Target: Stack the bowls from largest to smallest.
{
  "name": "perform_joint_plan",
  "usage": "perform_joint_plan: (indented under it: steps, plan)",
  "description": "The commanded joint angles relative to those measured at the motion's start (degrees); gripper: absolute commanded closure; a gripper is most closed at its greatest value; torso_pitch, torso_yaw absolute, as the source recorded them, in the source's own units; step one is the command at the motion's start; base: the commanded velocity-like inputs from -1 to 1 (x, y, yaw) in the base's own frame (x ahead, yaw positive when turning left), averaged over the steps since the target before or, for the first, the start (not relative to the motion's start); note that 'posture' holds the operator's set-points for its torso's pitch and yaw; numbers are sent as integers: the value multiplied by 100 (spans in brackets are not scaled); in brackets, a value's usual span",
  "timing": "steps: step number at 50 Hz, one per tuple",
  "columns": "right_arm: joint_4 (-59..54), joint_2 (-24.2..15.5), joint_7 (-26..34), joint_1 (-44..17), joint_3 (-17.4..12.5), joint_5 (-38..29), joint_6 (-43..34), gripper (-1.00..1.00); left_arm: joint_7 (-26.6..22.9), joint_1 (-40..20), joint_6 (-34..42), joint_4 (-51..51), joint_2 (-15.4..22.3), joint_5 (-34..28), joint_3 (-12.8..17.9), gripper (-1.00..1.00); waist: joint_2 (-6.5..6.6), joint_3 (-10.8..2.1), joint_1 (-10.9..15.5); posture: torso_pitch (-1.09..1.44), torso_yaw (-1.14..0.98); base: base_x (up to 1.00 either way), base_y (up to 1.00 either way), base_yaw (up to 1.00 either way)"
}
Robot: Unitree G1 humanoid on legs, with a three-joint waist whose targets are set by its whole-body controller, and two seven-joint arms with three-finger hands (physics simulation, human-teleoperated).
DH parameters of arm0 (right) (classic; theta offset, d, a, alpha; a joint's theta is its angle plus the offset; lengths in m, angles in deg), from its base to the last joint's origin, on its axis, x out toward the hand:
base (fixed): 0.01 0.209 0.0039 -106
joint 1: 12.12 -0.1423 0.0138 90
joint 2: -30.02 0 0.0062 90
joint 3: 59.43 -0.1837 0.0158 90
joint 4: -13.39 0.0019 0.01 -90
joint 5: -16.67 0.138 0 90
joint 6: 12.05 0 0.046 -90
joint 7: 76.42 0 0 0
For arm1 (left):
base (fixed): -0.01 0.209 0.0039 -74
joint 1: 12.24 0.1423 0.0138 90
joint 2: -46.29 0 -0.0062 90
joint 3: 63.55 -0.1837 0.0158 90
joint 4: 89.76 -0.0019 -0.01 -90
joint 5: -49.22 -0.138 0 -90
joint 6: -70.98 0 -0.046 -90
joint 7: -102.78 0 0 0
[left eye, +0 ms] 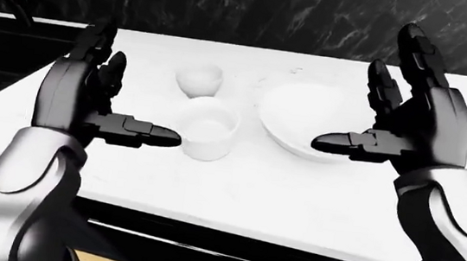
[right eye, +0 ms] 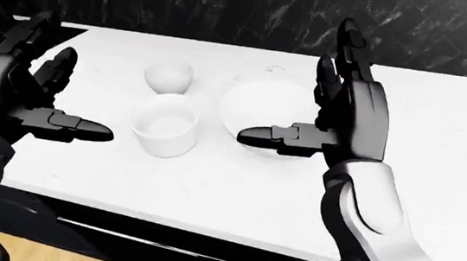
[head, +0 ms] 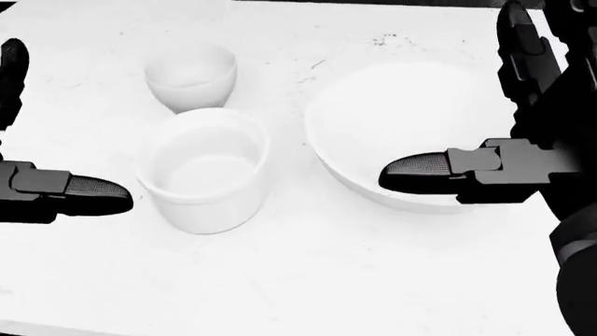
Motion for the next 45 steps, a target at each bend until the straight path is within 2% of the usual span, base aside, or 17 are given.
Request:
perform_joint_plan:
  steps: [1, 5, 7, 8, 9, 10, 11, 14, 15, 24, 29, 31, 33, 38, 40, 43, 45]
  plan:
    - [144, -19, 47, -100, 33, 20, 240, -100, 61, -110, -199, 150, 81, -55, 117, -100, -21, -74, 28, 0, 0, 0, 39, 0]
    - [101, -3, 61, -105, 29, -5, 285, -100, 58, -48, -322, 66, 86, -60, 115, -100, 310, -18, 0, 0, 0, 0, 39, 0]
    - [72, -8, 52, -118, 35, -10, 277, -100, 63, -59, -354, 27, 93, -59, 102, -100, 693, -107, -19, 0, 0, 0, 39, 0]
    - [83, -7, 31, -154, 31, 2, 234, -100, 65, -62, -350, 29, 94, -56, 102, -100, 782, -188, -51, 0, 0, 0, 39, 0]
    - [112, -2, 10, -177, 17, 28, 191, -100, 66, -48, -357, 38, 89, -52, 102, -100, 636, -93, 19, 0, 0, 0, 40, 0]
    - [129, 5, -1, -177, 3, 49, 181, -100, 64, -29, -375, 36, 85, -50, 107, -100, 625, -32, -1, 0, 0, 0, 40, 0]
    - [116, 9, 4, -156, -25, 71, 208, -100, 60, -9, -400, 26, 86, -49, 119, -100, 459, 72, 64, 0, 0, 0, 0, 0]
    - [59, 53, -63, -138, -115, 220, 258, -100, 75, 25, -472, -20, 75, -61, 87, -100, 442, 31, 37, 0, 0, 0, 0, 0]
    - [49, 50, -93, -129, -121, 288, 261, -100, 75, 39, -500, -32, 67, -68, 72, -100, 461, -56, 25, 0, 0, 0, 0, -10]
    - [16, -52, -276, -73, -118, 598, 365, -100, 40, 77, -595, -89, 60, -105, 54, -100, 319, -14, 76, 0, 0, 0, 0, -90]
    - [-7, -97, -283, -40, -47, 586, 473, -100, 24, 38, -531, -52, 86, -92, 85, -100, 124, -3, 128, 0, 0, 0, 0, -92]
    - [-7, -193, -222, -19, 86, 361, 508, -100, 30, -13, -453, -23, 111, -59, 149, -100, -145, -50, 241, 0, 0, 0, 0, 0]
    - [11, -174, -154, -44, 67, 305, 449, -100, 41, -72, -314, 70, 141, -15, 177, -100, -6, 65, 236, 0, 0, 0, 0, 0]
    - [48, -114, -50, -166, 111, 116, 332, -100, 54, -199, -111, 149, 247, 91, 292, -100, 249, 131, 203, 0, 0, 0, 0, 0]
    - [66, -88, -18, -185, 108, 84, 320, -100, 63, -202, -65, 193, 261, 130, 328, -100, 213, 15, 130, 0, 0, 3, 3, 0]
    - [77, -47, 17, -199, 117, 43, 330, -100, 77, -183, 3, 262, 281, 188, 395, -100, 234, 31, 98, 0, 0, 3, 8, 0]
    - [136, -21, 30, -199, 92, 68, 317, -100, 94, -206, 75, 314, 298, 236, 442, -100, 151, 15, 92, 0, 0, 0, 16, 0]
